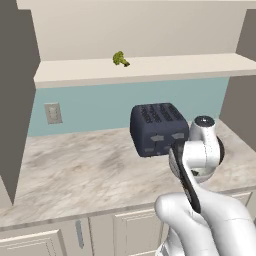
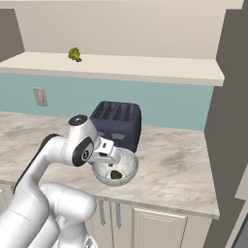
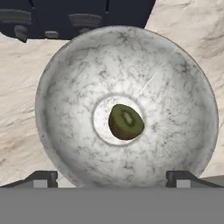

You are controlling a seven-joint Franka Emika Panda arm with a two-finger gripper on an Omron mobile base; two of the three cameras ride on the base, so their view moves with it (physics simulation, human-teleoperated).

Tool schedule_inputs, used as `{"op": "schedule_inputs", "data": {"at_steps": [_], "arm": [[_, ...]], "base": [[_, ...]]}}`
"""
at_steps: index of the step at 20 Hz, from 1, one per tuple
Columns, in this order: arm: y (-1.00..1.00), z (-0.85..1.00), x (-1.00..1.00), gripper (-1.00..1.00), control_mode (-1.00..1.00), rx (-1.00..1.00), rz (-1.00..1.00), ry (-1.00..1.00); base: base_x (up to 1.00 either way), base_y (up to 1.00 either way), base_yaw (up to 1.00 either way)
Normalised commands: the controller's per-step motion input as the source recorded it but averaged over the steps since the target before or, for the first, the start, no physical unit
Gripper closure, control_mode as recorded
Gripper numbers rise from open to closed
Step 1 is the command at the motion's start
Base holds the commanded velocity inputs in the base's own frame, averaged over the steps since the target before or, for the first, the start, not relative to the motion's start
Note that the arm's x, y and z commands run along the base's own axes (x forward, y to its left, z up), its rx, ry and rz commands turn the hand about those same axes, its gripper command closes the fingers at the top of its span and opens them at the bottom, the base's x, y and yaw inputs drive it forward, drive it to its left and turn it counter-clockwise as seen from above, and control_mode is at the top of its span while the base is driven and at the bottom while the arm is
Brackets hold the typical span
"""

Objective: Pick the kiwi from the cabinet and place it in the bowl. Then pick the bowl and place it in the sink. Then turn on the sink facuet.

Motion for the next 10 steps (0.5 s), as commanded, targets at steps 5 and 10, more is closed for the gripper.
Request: {"op": "schedule_inputs", "data": {"at_steps": [5, 10], "arm": [[0.3, -0.13, -0.35, -1.0, -1.0, -0.11, 0.14, -0.01], [0.15, -0.02, 0.02, -1.0, -1.0, -0.1, 0.1, 0.0]], "base": [[0.0, 0.0, 0.0], [0.0, 0.0, 0.0]]}}
